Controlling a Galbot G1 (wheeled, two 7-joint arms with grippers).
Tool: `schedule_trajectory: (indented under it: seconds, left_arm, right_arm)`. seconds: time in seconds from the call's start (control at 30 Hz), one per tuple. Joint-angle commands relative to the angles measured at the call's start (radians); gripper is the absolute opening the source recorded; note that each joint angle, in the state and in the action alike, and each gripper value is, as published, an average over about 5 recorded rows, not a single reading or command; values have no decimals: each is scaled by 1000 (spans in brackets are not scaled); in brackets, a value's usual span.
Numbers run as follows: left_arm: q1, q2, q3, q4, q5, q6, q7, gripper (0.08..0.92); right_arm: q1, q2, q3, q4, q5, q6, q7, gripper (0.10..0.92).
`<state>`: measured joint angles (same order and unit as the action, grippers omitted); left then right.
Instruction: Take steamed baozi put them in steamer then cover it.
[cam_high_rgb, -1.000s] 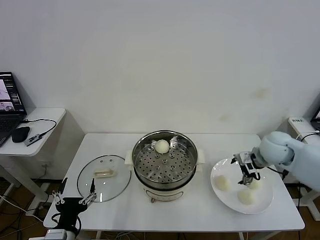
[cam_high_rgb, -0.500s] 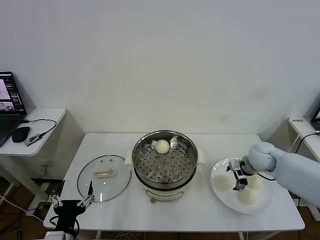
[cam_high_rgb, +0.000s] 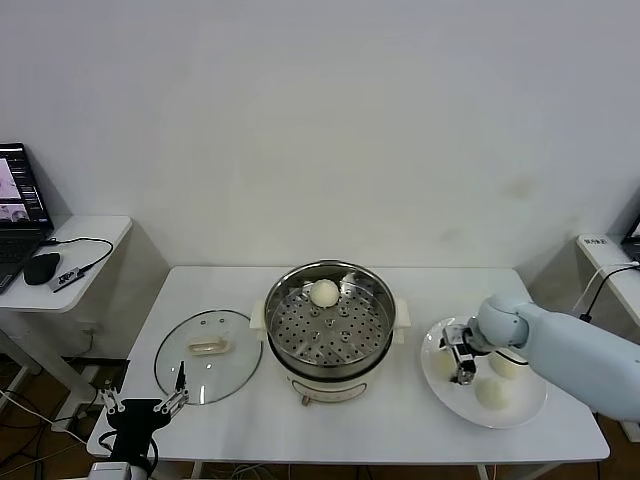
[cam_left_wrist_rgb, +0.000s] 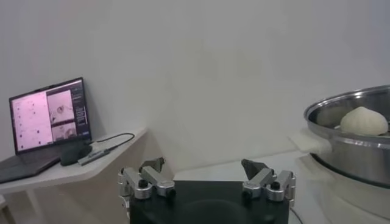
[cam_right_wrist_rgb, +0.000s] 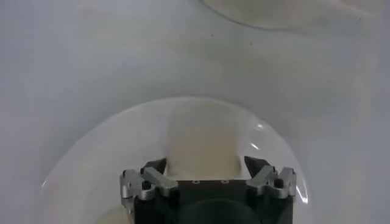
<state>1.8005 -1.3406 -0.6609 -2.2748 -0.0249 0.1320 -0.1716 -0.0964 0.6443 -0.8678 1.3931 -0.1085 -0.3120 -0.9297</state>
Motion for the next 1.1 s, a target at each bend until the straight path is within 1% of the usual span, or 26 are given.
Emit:
schedule_trajectory:
  seconds: [0.03, 0.13, 0.5, 0.8, 1.1]
  left_arm:
    - [0, 0, 1, 0, 0, 0, 0, 823]
    - [0, -1, 1, 0, 0, 0, 0, 823]
    - [-1, -2, 12, -5, 0, -1, 0, 823]
    - [0, -2, 18, -10, 2, -1, 0, 823]
    - [-6, -2, 24, -11, 4, 0, -1, 823]
  right_arm:
    - [-12, 22, 12, -21, -7, 2, -2, 735]
    - [12, 10, 7, -13, -2, 4, -16, 689]
    - [82, -58, -24, 37, 11, 3, -59, 618]
    - [100, -110, -22, 81, 17, 3, -85, 590]
    - [235, -163, -69, 146, 61, -2, -109, 567]
